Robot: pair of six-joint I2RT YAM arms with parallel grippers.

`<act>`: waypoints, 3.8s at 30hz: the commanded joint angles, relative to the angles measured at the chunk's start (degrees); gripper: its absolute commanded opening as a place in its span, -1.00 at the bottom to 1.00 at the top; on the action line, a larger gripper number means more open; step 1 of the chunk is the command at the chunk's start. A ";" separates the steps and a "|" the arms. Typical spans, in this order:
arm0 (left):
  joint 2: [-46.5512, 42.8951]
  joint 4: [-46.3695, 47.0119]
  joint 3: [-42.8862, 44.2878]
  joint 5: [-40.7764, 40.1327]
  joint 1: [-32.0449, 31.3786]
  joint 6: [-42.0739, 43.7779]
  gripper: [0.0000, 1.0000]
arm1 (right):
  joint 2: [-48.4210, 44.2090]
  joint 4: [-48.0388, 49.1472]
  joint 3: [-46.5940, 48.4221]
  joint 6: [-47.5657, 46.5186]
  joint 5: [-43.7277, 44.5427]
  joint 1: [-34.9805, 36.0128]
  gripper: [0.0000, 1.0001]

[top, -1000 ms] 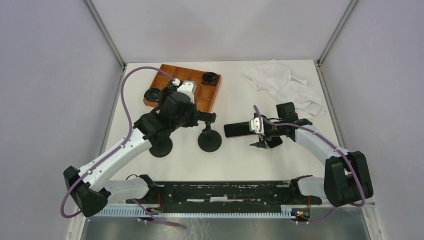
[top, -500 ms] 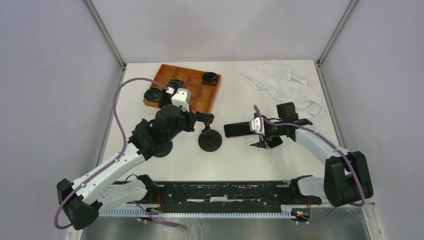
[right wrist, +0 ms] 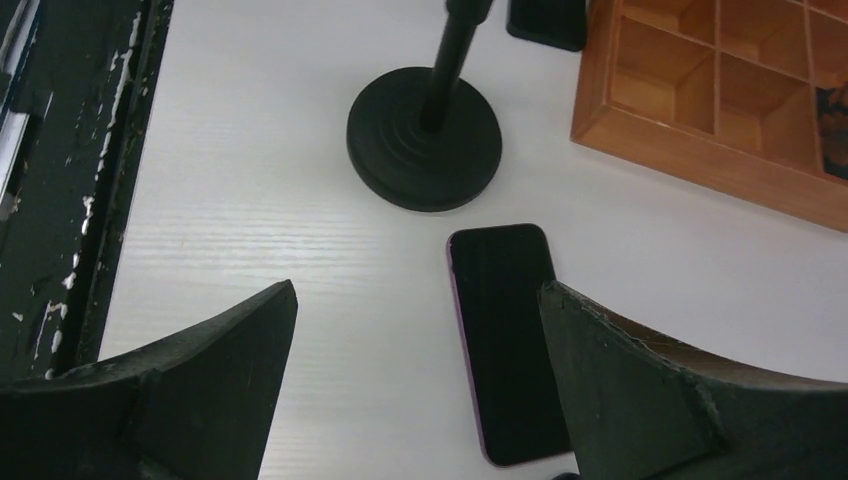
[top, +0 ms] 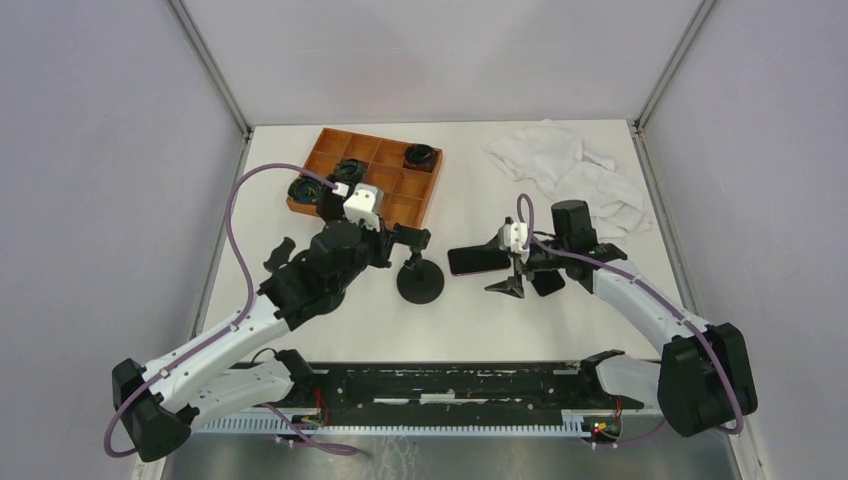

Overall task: Place the phone on the phone stand
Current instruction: Adjust the phone stand at the center of the board, then pick up the phone at the center of the board.

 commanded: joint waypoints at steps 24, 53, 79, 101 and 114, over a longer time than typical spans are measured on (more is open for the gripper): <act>-1.24 4.22 -1.55 -8.56 -6.11 2.96 -0.96 | 1.48 25.35 11.31 87.17 9.66 12.58 0.81; 1.24 3.81 0.23 -9.58 -8.63 2.66 -0.95 | 12.40 35.23 15.28 101.51 15.11 16.69 0.11; -4.30 7.28 -5.55 -7.50 -8.72 2.80 -0.95 | 11.47 15.29 21.08 63.03 22.93 16.62 -0.19; -6.01 -1.29 2.76 -6.40 -8.71 1.31 0.65 | -5.68 1.99 9.38 16.54 4.76 0.44 0.96; -5.02 -5.00 11.61 -12.44 -8.35 15.97 0.97 | 2.38 -18.52 10.24 -32.24 2.04 -0.20 0.96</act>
